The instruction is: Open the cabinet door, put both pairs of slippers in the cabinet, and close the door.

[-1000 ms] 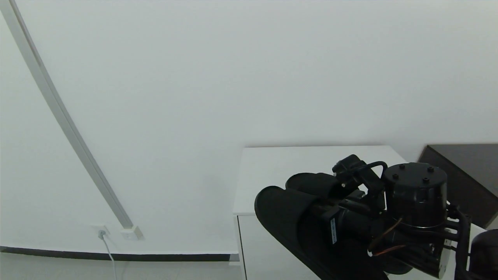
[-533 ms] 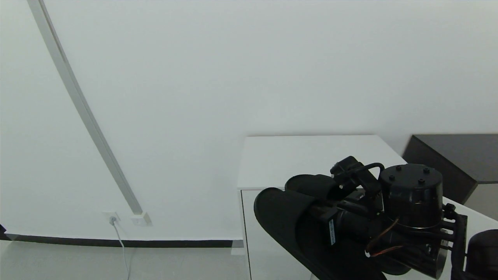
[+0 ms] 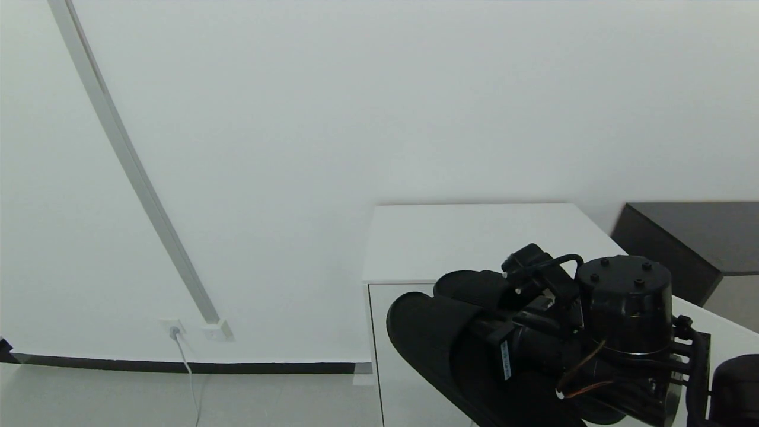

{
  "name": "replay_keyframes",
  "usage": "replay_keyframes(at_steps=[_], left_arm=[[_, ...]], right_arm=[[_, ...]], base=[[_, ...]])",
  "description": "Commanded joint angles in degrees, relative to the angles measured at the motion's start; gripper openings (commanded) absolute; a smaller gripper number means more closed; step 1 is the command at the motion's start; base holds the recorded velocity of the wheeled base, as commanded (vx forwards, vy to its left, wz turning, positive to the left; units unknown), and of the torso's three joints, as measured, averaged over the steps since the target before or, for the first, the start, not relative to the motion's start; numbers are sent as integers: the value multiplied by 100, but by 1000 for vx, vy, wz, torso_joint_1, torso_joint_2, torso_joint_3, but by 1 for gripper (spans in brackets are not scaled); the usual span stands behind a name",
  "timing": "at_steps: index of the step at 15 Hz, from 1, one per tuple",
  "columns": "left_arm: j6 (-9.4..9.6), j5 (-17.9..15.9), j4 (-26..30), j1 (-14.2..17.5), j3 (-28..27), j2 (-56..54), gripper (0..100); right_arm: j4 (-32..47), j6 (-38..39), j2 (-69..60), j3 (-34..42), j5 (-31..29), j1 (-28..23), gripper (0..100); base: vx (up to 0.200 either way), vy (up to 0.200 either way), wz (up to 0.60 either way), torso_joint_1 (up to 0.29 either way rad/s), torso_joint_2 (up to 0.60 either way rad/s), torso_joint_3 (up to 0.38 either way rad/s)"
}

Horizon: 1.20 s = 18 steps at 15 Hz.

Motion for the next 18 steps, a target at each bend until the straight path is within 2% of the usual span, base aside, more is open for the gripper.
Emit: replay_keyframes(at_steps=[1,4,18], left_arm=[[-1,1,-1,4,1,7,0],[-1,1,-1,4,1,7,0],[-1,1,-1,4,1,7,0]], right_arm=[[0,2,24,-4,-1,0,0],[0,2,24,-4,-1,0,0],[-26,2,24,31,-1,0,0]], base=[[0,0,0,0,0,0],[0,0,0,0,0,0],[0,-200,0,5,1,3]])
